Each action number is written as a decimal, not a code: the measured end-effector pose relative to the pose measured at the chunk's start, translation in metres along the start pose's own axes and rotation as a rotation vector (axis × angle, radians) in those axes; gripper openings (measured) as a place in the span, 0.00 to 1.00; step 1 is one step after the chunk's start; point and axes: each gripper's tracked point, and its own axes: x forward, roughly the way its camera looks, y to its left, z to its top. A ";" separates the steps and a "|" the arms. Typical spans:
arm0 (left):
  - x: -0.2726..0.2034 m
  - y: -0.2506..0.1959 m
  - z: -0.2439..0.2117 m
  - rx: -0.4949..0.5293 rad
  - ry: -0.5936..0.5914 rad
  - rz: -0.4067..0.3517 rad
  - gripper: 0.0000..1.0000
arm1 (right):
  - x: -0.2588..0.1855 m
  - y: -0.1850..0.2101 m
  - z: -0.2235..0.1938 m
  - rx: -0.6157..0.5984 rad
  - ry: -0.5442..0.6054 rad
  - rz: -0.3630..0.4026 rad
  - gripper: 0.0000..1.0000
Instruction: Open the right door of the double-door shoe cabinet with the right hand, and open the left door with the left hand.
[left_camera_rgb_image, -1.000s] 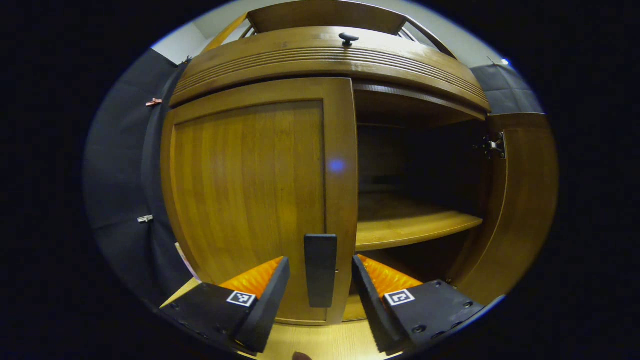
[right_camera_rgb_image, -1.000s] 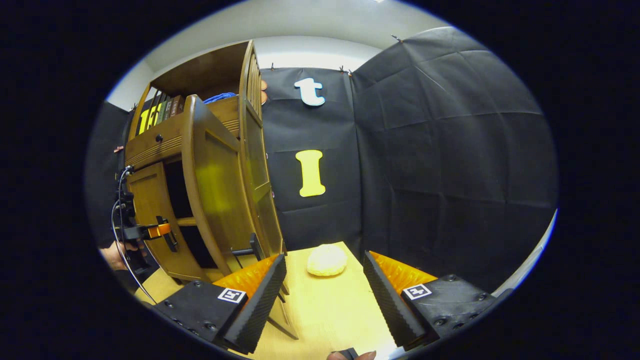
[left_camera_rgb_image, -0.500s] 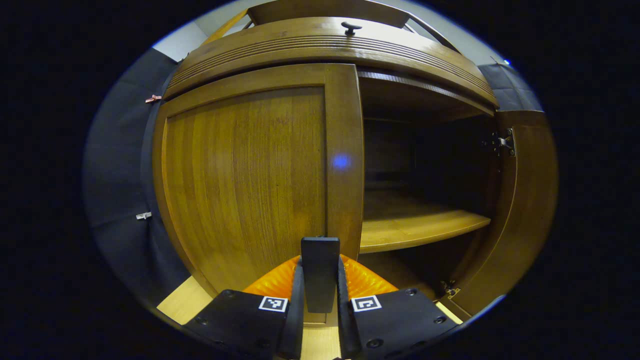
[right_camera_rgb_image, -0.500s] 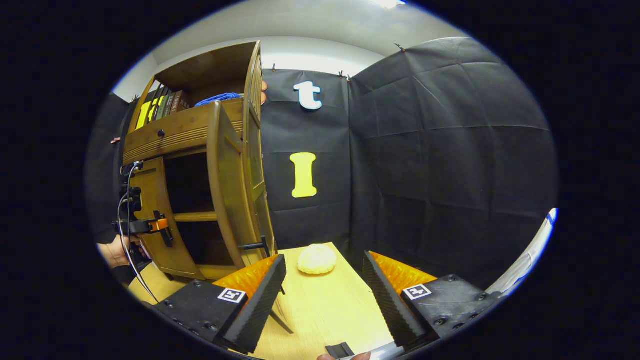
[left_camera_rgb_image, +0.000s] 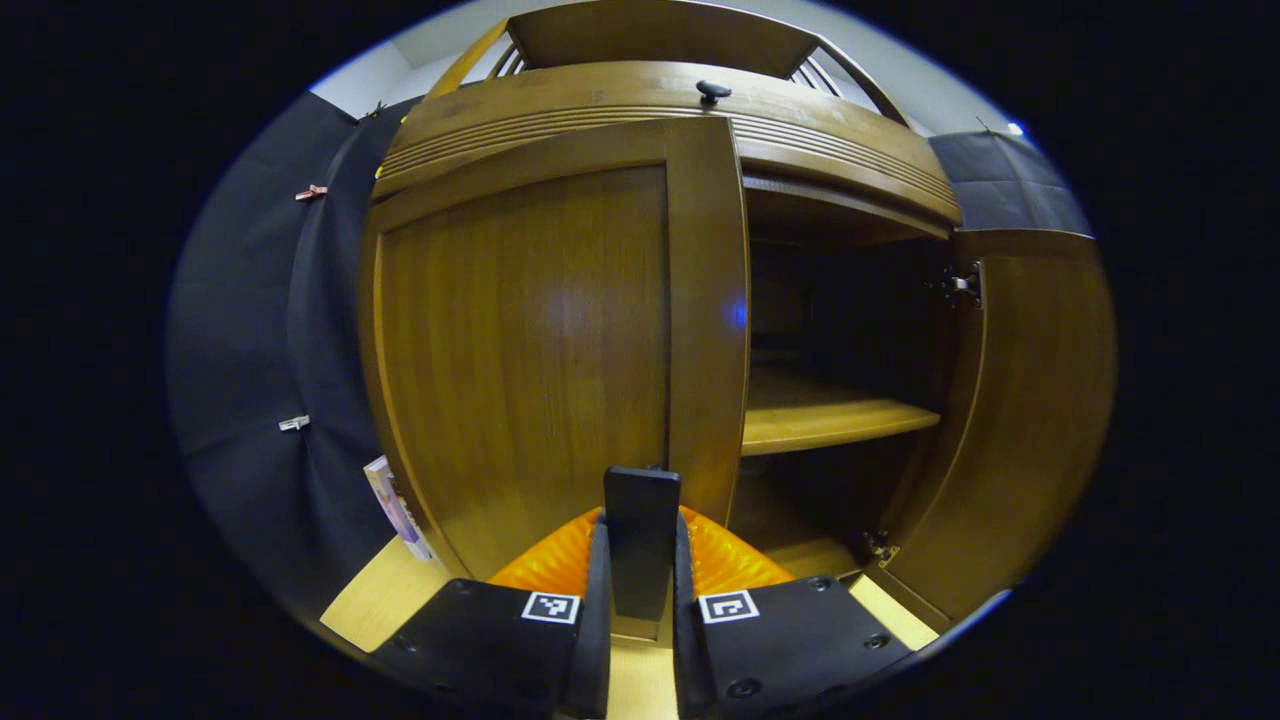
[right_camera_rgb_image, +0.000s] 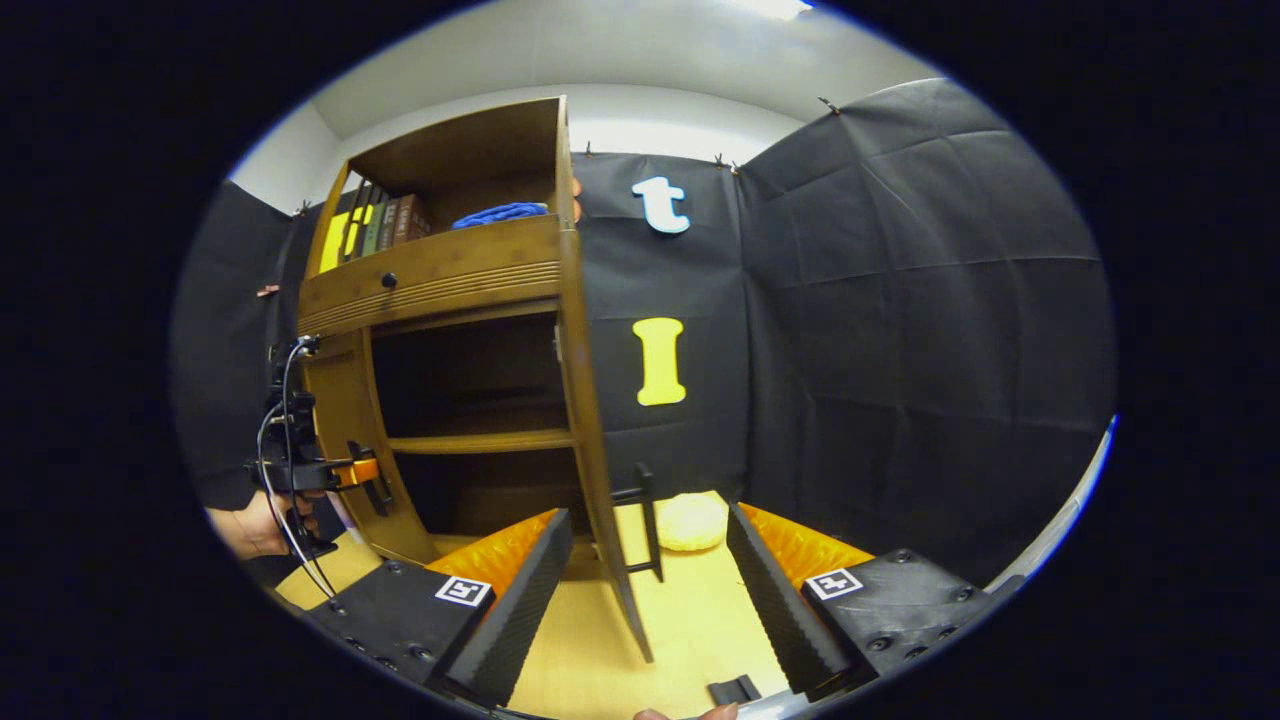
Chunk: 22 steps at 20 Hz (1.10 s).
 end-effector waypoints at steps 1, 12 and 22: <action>-0.009 0.004 -0.002 0.000 0.000 -0.004 0.29 | 0.000 0.009 -0.002 -0.005 0.000 0.016 0.98; -0.099 0.069 -0.020 -0.004 0.000 -0.011 0.27 | 0.008 0.109 -0.018 -0.030 0.018 0.124 0.98; -0.145 0.143 -0.031 -0.058 -0.026 -0.051 0.17 | 0.005 0.186 -0.042 0.010 0.053 0.183 1.00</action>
